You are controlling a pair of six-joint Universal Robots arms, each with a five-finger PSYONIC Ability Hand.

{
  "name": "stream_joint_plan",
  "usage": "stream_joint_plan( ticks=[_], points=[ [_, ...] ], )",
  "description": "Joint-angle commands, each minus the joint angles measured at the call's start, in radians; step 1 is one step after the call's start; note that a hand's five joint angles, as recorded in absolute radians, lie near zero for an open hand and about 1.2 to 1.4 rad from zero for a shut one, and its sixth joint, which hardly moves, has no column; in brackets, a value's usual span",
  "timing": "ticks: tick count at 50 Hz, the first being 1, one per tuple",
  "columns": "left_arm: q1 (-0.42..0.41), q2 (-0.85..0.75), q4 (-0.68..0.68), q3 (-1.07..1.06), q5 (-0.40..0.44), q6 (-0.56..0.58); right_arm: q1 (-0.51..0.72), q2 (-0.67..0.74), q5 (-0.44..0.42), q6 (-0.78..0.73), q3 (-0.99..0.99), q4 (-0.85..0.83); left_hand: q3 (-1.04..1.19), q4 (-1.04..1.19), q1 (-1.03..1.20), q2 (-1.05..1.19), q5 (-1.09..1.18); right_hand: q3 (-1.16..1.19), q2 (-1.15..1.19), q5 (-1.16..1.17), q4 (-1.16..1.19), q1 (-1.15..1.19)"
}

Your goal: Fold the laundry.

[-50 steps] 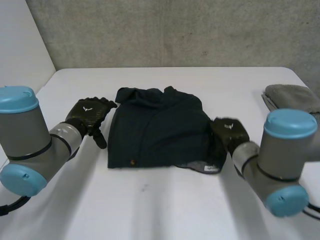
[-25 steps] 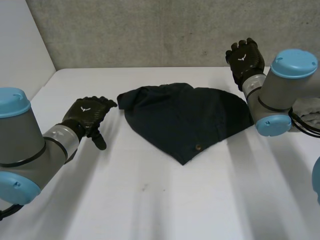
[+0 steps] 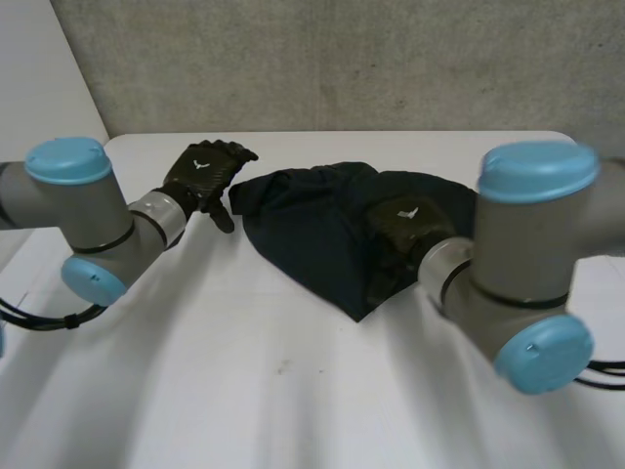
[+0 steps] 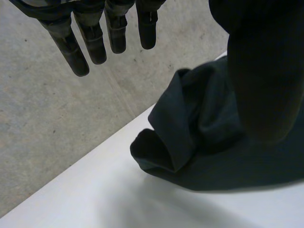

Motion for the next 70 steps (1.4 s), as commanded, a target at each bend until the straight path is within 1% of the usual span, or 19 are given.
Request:
stream_joint_plan(
  ticks=[1, 9, 16, 17, 20, 21, 24, 25, 27, 30, 34, 36, 43, 50, 54, 59, 63, 68, 70],
  points=[
    [0.002, -0.172, 0.001, 0.192, 0.014, 0.019, 0.079, 0.132, -0.007, 0.11, -0.04, -0.081, 0.053, 0.061, 0.056, 0.058, 0.057, -0.039, -0.043, -0.069, -0.059, -0.027],
    [0.0, -0.301, -0.004, 0.345, 0.021, 0.065, 0.111, 0.299, 0.035, 0.087, -0.175, -0.105, 0.144, 0.152, 0.147, 0.149, 0.148, -0.026, -0.03, -0.055, -0.046, -0.014],
    [-0.004, -0.399, -0.004, 0.471, 0.015, 0.11, 0.112, 0.393, 0.112, -0.049, -0.26, -0.112, 0.331, 0.339, 0.334, 0.337, 0.335, 0.132, 0.128, 0.103, 0.113, 0.144],
    [-0.006, -0.406, -0.004, 0.48, 0.015, 0.11, 0.112, 0.409, 0.119, -0.08, -0.276, -0.109, 0.358, 0.366, 0.361, 0.364, 0.362, 0.269, 0.265, 0.24, 0.25, 0.281],
    [-0.006, -0.433, -0.002, 0.51, 0.017, 0.11, 0.112, 0.423, 0.128, -0.108, -0.295, -0.111, 0.493, 0.501, 0.496, 0.498, 0.497, 0.408, 0.404, 0.379, 0.389, 0.42],
    [-0.006, -0.439, -0.002, 0.517, 0.017, 0.11, 0.112, 0.428, 0.128, -0.116, -0.303, -0.117, 0.54, 0.547, 0.543, 0.545, 0.544, 0.621, 0.617, 0.591, 0.601, 0.633],
    [-0.007, -0.468, -0.002, 0.554, 0.015, 0.11, 0.112, 0.433, 0.13, -0.128, -0.307, -0.143, 0.786, 0.794, 0.789, 0.792, 0.79, 0.916, 0.911, 0.886, 0.896, 0.928],
    [-0.009, -0.472, -0.002, 0.56, 0.015, 0.11, 0.111, 0.433, 0.13, -0.131, -0.307, -0.164, 0.848, 0.856, 0.851, 0.854, 0.852, 1.131, 1.127, 1.102, 1.112, 1.144],
    [-0.012, -0.479, -0.001, 0.563, 0.014, 0.11, 0.111, 0.431, 0.13, -0.134, -0.309, -0.181, 1.109, 1.117, 1.112, 1.114, 1.113, 1.183, 1.178, 1.153, 1.163, 1.195],
    [-0.024, -0.477, 0.001, 0.559, 0.006, 0.111, 0.102, 0.413, 0.13, -0.143, -0.306, -0.19, 1.159, 1.167, 1.162, 1.165, 1.163, 1.183, 1.178, 1.153, 1.163, 1.195],
    [-0.049, -0.388, 0.002, 0.47, -0.034, 0.113, 0.082, 0.359, 0.124, -0.154, -0.291, -0.186, 1.159, 1.167, 1.162, 1.165, 1.163, 1.183, 1.178, 1.153, 1.163, 1.195],
    [-0.05, -0.315, 0.01, 0.407, -0.046, 0.113, 0.065, 0.287, 0.116, -0.163, -0.274, -0.183, 1.159, 1.167, 1.162, 1.165, 1.163, 1.183, 1.178, 1.153, 1.163, 1.195],
    [-0.053, 0.02, 0.148, 0.116, -0.075, 0.104, 0.005, 0.063, 0.046, -0.273, -0.255, -0.077, 1.159, 1.167, 1.162, 1.165, 1.163, 1.183, 1.178, 1.153, 1.163, 1.195],
    [-0.059, 0.366, 0.113, -0.105, -0.094, 0.101, -0.035, -0.103, -0.054, -0.335, -0.287, 0.093, 1.159, 1.167, 1.162, 1.165, 1.163, 1.183, 1.178, 1.153, 1.163, 1.195],
    [-0.069, 0.512, 0.002, -0.191, -0.092, 0.099, -0.113, -0.147, -0.101, -0.375, -0.344, 0.222, 1.159, 1.167, 1.162, 1.165, 1.163, 1.183, 1.178, 1.153, 1.163, 1.195],
    [-0.095, 0.587, -0.24, -0.277, -0.1, 0.087, -0.161, -0.123, -0.183, -0.432, -0.395, 0.404, 1.159, 1.167, 1.162, 1.165, 1.163, 1.183, 1.178, 1.153, 1.163, 1.195],
    [-0.11, 0.575, -0.355, -0.314, -0.126, 0.061, -0.168, -0.008, -0.22, -0.507, -0.431, 0.517, 1.159, 1.167, 1.162, 1.165, 1.163, 1.183, 1.178, 1.153, 1.163, 1.195],
    [-0.115, 0.476, -0.36, -0.336, -0.192, 0.039, -0.177, 0.146, -0.192, -0.603, -0.482, 0.547, 1.159, 1.167, 1.162, 1.165, 1.163, 1.183, 1.178, 1.153, 1.163, 1.195],
    [-0.119, 0.43, -0.351, -0.329, -0.209, 0.039, -0.185, 0.208, -0.152, -0.636, -0.498, 0.547, 1.159, 1.167, 1.162, 1.165, 1.163, 1.183, 1.178, 1.153, 1.163, 1.195]
  ],
)
